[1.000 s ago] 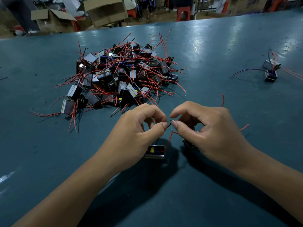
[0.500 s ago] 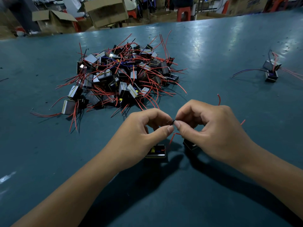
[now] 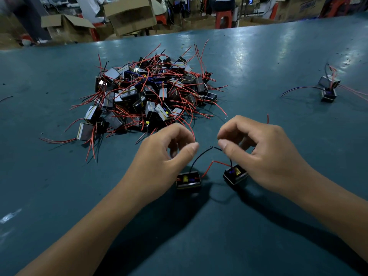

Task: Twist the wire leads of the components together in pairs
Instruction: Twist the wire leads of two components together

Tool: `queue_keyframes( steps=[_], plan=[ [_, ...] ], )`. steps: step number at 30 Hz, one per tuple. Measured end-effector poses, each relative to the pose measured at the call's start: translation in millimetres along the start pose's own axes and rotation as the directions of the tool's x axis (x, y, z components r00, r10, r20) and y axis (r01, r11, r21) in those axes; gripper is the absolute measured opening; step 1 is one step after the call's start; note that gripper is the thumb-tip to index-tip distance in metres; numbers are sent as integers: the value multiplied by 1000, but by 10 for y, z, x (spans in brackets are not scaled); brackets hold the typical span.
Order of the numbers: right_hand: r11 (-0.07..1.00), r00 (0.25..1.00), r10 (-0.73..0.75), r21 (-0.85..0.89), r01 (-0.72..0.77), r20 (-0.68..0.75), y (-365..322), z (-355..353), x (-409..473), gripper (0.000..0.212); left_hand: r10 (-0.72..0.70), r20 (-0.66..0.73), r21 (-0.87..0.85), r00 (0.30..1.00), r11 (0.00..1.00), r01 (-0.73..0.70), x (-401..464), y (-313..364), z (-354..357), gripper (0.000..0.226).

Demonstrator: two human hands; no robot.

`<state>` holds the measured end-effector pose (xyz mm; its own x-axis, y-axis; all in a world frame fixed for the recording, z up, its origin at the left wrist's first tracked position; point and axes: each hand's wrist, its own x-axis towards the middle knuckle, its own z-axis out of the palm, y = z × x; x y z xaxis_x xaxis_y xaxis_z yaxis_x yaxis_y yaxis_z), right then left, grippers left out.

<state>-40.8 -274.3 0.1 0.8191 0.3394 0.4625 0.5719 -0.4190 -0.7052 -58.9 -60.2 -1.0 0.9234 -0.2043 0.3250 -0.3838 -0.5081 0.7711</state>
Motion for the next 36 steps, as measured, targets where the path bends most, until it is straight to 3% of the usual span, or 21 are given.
queue_keyframes(
  steps=[3, 6, 9, 16, 19, 21, 23, 26, 31, 33, 36],
  plan=[
    [998, 996, -64, -12, 65, 54, -32, -113, 33, 4, 21, 83, -127, 996, 992, -10, -59, 37, -49, 14],
    [980, 953, -175, -49, 193, 246, -65, -183, 20, 4, 72, 244, -79, 967, 995, -55, -110, 54, -27, 13],
    [968, 920, -204, -70, 240, 334, -64, -166, 13, 4, 126, 233, -61, 964, 991, -115, -101, 55, 22, 10],
    [979, 933, -151, -84, 188, 325, -40, -168, 40, 8, 146, 207, -51, 967, 989, -138, -63, 7, -17, 15],
    [984, 932, -135, -62, 165, 335, -54, -175, 49, 6, 121, 250, -40, 961, 993, -114, -52, 21, -66, 14],
    [994, 927, -68, -53, 94, 369, -47, -222, 55, 15, 75, 288, 24, 955, 996, -85, -39, -11, -168, 21],
    [992, 886, 29, -122, 31, 462, -16, -300, 51, 37, 0, 364, 148, 931, 987, -58, -29, -62, -281, 40],
    [952, 806, 146, -302, 42, 573, 18, -388, 19, 54, -18, 480, 371, 877, 910, -184, -41, -100, -294, 45],
    [813, 751, 245, -553, 185, 613, -41, -376, 55, 35, -43, 440, 439, 897, 882, -173, -11, -104, -251, 27],
    [749, 779, 262, -629, 208, 570, -64, -312, 61, 21, -106, 437, 440, 893, 891, -109, -15, -121, -230, 32],
    [639, 883, 316, -766, 73, 347, -85, -167, 20, 29, -172, 410, 427, 895, 904, -22, -34, -149, -110, 43]
  ],
)
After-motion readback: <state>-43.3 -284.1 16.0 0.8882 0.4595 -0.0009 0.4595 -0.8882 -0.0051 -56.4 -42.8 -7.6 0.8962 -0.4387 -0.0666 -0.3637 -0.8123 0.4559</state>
